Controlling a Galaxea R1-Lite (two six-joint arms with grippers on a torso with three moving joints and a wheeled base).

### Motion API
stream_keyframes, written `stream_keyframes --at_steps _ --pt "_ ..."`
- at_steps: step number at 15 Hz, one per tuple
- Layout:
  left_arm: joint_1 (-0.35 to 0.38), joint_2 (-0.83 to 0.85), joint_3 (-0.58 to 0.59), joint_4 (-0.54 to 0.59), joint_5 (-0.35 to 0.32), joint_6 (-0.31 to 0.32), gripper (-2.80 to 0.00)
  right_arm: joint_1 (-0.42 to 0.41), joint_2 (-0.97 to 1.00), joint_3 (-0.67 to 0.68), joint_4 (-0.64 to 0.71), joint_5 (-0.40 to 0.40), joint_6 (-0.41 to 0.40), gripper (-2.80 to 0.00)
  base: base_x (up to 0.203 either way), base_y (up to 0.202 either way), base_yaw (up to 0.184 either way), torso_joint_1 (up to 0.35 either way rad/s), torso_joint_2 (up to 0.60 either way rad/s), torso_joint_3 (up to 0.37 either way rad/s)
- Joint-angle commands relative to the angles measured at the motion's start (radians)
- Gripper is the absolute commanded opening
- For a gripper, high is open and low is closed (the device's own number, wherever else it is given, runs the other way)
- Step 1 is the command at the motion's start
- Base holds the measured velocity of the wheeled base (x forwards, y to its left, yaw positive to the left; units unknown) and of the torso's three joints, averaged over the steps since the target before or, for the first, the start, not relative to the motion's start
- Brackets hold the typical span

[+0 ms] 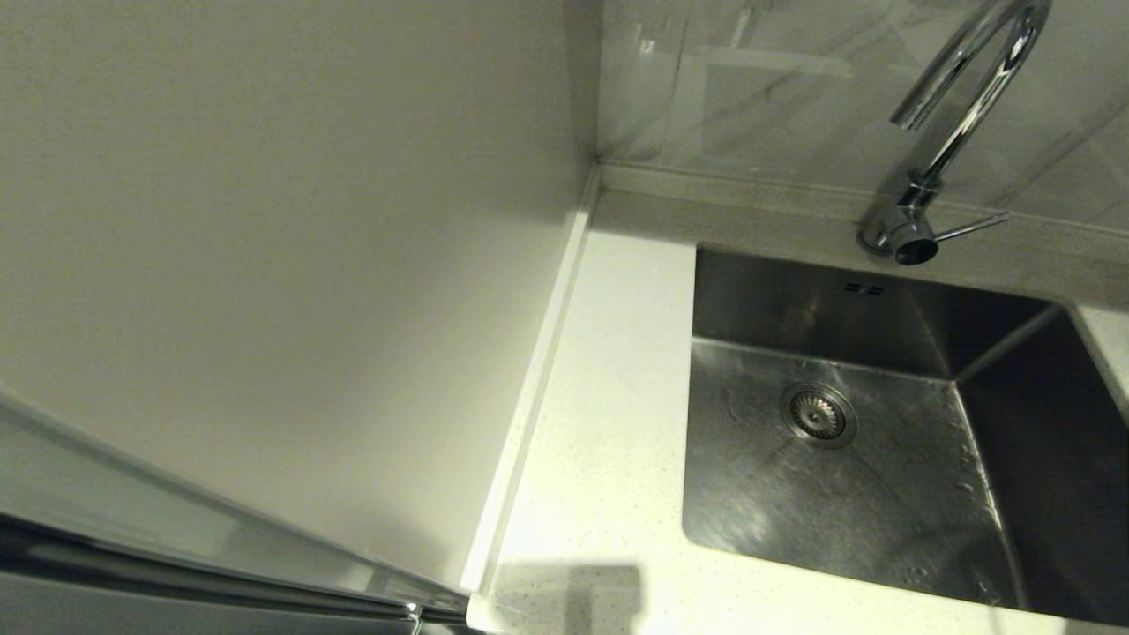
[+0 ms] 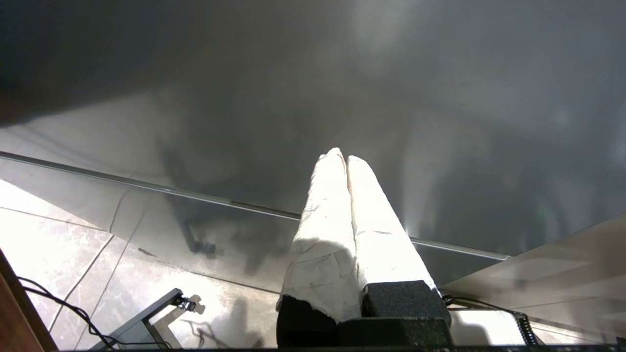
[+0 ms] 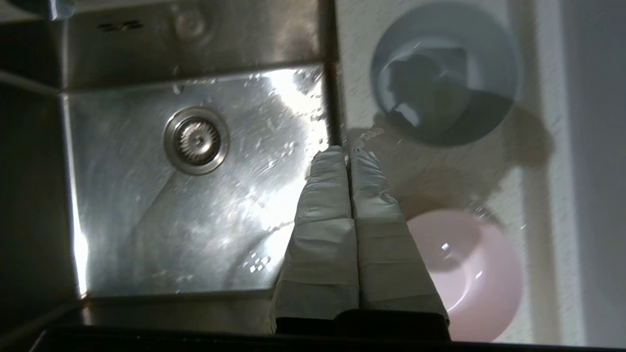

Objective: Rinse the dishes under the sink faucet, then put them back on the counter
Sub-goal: Put a bowl into the sink

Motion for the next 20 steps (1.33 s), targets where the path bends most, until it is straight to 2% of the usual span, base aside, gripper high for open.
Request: stream_keyframes --at_steps 1,3,6,10,14,17,20 --pt "0.000 -0.004 0.000 0.000 0.000 0.000 -2.80 -0.003 0.064 -0.040 -0.001 0.003 -0.011 0.00 0.000 0.000 0.000 0.000 0.00 0.000" --pt "-0.001 -0.003 0.000 0.000 0.000 -0.001 -2.80 -0.008 0.089 -0.030 -0.008 0.004 -0.038 0.00 0.000 0.000 0.000 0.000 0.00 0.000" --pt "0.000 -0.003 0.000 0.000 0.000 -0.001 -2.80 -0.010 0.122 0.014 -0.007 0.015 -0.196 0.00 0.000 0.000 0.000 0.000 0.00 0.000" --pt "-0.001 -0.003 0.000 0.000 0.000 -0.001 -2.80 -0.004 0.170 0.094 -0.028 0.061 -0.316 0.00 0.000 0.000 0.000 0.000 0.00 0.000" --pt "0.000 -0.004 0.000 0.000 0.000 -0.001 -2.80 0.028 0.205 0.096 -0.051 0.069 -0.399 0.00 0.000 0.000 0.000 0.000 0.00 0.000" --pt "0.000 -0.003 0.000 0.000 0.000 -0.001 -2.80 0.046 0.254 0.065 -0.081 0.067 -0.499 0.00 0.000 0.000 0.000 0.000 0.00 0.000" --pt "-0.001 -0.003 0.000 0.000 0.000 -0.001 -2.80 0.084 0.296 0.051 -0.161 0.062 -0.516 0.00 0.000 0.000 0.000 0.000 0.00 0.000"
